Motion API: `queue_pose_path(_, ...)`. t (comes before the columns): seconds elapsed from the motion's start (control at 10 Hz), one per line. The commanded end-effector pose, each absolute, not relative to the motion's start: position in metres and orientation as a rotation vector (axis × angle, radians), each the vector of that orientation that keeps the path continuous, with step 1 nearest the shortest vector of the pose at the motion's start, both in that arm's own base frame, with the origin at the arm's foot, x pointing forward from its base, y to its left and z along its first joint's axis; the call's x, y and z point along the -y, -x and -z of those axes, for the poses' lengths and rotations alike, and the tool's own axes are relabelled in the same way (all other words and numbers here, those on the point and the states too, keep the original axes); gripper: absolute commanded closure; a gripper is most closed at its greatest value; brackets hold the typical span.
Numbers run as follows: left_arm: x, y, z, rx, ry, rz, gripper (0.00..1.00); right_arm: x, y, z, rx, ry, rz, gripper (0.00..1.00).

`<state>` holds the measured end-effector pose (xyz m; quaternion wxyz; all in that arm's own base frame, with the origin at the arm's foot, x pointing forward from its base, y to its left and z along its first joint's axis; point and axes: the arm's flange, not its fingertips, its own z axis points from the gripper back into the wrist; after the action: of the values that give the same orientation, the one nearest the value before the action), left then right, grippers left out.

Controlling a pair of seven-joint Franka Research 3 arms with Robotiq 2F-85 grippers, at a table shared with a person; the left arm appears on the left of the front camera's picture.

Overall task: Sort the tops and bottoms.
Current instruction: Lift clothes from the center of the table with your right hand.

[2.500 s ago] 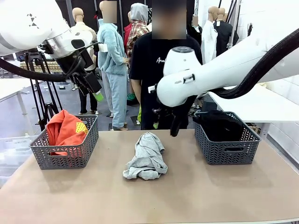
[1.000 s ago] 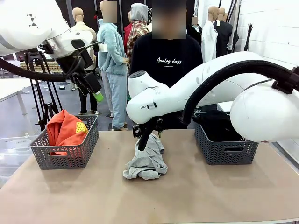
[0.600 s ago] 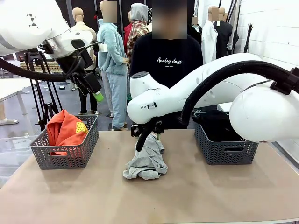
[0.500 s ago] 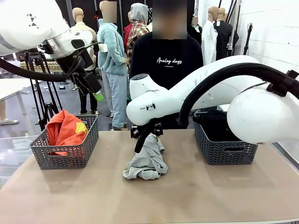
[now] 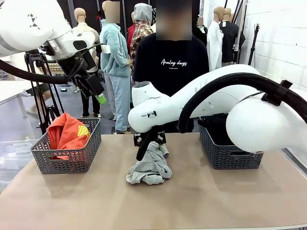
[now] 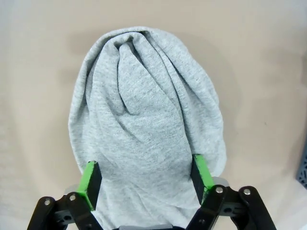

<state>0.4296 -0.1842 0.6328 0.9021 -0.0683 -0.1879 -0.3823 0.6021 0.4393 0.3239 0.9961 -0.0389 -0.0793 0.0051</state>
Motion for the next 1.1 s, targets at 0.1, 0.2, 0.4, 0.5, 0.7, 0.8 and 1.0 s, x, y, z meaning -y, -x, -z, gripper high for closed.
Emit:
queue_pose_path(0.1, 0.1817, -0.428, -0.6336, 0.387, 0.141, 0.788, 0.0, -0.443, -0.6049, -0.3272, 0.121, 0.091, 0.025, 0.59)
queue_pose_path(0.2, 0.1817, -0.428, -0.6336, 0.387, 0.141, 0.788, 0.0, -0.4428, -0.6054, -0.3276, 0.108, 0.089, 0.022, 0.77)
queue_pose_path(0.4, 0.1817, -0.428, -0.6336, 0.387, 0.141, 0.788, 0.0, -0.4423, -0.6055, -0.3297, 0.102, 0.093, 0.023, 1.0)
queue_pose_path(0.5, 0.1817, -0.428, -0.6336, 0.387, 0.141, 0.788, 0.0, -0.4423, -0.605, -0.3303, 0.1, 0.095, 0.024, 1.0)
queue_pose_path(0.7, 0.1817, -0.428, -0.6336, 0.387, 0.141, 0.788, 0.0, -0.4419, -0.6045, -0.3297, 0.088, 0.096, 0.027, 1.0)
queue_pose_path(0.8, 0.1817, -0.428, -0.6336, 0.387, 0.141, 0.788, 0.0, -0.4414, -0.6051, -0.3292, 0.085, 0.095, 0.028, 1.0)
queue_pose_path(1.0, 0.1817, -0.428, -0.6336, 0.387, 0.141, 0.788, 0.0, -0.4344, -0.6031, -0.3296, 0.094, 0.003, -0.034, 1.0)
